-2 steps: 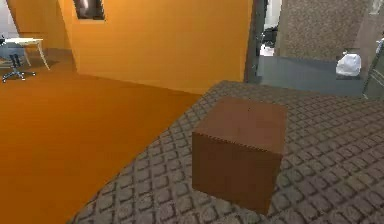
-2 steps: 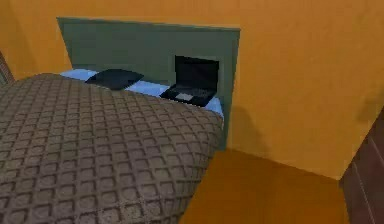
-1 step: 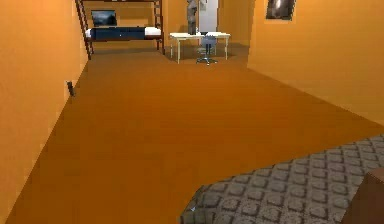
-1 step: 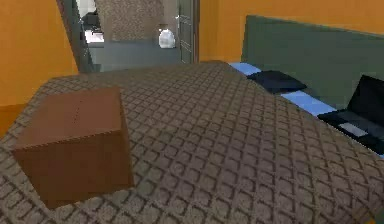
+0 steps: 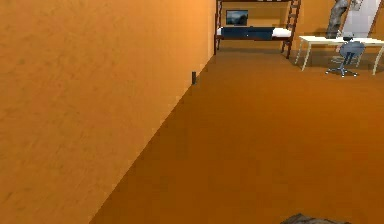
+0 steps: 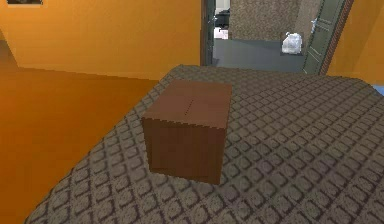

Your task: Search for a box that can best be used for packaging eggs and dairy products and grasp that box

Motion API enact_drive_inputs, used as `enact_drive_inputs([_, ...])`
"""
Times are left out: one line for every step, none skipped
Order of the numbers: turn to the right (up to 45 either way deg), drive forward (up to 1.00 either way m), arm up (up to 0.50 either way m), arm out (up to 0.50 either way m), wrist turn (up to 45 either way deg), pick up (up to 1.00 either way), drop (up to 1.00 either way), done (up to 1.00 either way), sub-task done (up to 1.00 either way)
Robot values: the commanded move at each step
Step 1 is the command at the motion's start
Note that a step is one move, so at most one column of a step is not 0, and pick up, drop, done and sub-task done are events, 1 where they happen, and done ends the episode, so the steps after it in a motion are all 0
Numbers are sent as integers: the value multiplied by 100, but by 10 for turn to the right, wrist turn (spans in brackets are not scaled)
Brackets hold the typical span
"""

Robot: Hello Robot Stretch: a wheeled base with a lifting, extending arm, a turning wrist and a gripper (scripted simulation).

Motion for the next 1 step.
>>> enact_drive_inputs([0, 0, 50, 0, 0, 0, 0, 0, 0])
